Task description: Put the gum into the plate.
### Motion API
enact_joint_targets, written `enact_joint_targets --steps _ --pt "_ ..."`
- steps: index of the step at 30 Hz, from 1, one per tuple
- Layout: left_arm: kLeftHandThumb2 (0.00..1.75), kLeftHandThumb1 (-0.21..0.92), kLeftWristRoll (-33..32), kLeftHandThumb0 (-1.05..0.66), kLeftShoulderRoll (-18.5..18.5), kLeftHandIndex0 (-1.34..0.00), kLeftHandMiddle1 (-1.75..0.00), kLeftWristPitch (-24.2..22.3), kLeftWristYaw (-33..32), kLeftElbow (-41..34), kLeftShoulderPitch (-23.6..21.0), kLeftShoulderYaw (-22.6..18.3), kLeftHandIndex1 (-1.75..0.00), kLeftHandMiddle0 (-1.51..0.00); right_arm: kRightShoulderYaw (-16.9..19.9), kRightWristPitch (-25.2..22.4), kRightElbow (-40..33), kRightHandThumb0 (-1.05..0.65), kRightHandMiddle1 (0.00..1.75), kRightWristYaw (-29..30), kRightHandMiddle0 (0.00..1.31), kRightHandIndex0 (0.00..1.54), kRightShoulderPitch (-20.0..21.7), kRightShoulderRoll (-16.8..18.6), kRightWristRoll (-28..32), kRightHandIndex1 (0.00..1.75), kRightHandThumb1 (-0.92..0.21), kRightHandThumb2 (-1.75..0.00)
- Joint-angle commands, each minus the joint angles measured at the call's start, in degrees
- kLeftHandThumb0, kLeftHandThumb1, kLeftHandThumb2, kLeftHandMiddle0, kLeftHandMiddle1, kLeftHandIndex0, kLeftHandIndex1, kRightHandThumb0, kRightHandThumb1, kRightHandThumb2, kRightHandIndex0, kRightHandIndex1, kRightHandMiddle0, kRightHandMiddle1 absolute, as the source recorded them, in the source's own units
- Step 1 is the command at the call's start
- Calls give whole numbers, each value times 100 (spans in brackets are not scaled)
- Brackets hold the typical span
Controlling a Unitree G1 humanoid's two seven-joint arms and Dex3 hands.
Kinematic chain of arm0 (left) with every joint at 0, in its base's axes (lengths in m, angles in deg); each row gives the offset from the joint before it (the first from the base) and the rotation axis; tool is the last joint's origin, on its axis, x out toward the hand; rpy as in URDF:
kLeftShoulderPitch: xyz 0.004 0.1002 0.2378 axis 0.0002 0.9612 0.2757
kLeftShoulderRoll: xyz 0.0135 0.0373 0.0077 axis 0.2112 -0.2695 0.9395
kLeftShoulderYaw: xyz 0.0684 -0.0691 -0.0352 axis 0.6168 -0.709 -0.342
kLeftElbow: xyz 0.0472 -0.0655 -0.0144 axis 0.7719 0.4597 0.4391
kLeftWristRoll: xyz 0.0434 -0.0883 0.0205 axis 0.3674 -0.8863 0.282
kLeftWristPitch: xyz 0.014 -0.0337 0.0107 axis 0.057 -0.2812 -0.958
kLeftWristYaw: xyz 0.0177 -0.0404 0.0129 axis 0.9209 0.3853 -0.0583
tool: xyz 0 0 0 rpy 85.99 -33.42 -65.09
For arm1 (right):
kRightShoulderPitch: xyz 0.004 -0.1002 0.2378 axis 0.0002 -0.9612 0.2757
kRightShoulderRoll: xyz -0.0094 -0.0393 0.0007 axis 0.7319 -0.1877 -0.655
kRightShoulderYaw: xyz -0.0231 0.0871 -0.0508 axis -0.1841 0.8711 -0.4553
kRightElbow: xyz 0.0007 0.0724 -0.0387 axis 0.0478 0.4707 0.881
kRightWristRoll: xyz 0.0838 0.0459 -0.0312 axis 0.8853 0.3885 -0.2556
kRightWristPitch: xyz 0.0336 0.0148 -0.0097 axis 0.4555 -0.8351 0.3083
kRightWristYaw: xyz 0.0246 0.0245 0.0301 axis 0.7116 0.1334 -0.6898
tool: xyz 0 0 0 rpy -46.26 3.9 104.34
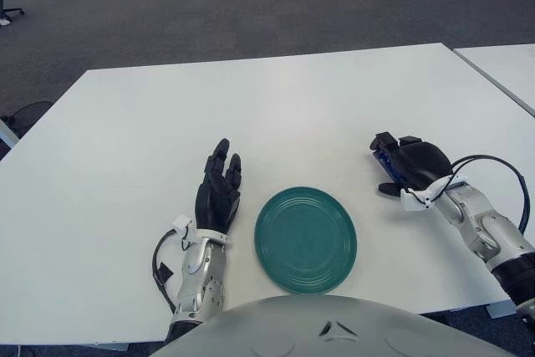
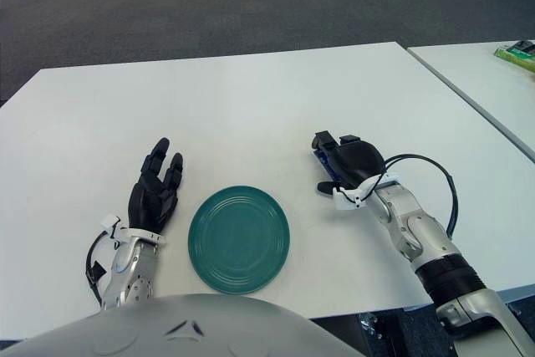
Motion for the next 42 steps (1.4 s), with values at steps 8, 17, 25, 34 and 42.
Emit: enact_joint_targets --steps 8,17,25,34,42 --pt "94 92 7 -105 -329 0 0 -69 43 224 44 -88 -34 0 -155 23 307 -41 175 12 45 97 -414 193 54 175 -52 -105" --pt "95 92 -43 -105 -369 0 0 -74 42 233 45 -105 -35 0 -82 115 282 -42 175 3 46 99 -456 209 237 175 -51 -107" --pt "95 92 -66 -105 -337 0 0 -109 85 239 21 -124 -35 0 334 -219 -936 -42 175 -906 47 101 -82 104 668 175 -49 -109" --pt "95 92 70 -105 -309 0 0 -151 23 279 -20 -128 -35 0 629 -603 -1537 -43 175 -1699 51 103 1059 188 708 175 -45 -115" --pt "94 92 242 -105 -256 0 0 -204 -52 337 -82 -164 -32 0 701 -447 -1886 -45 175 -2118 57 100 1751 201 858 175 -36 -126"
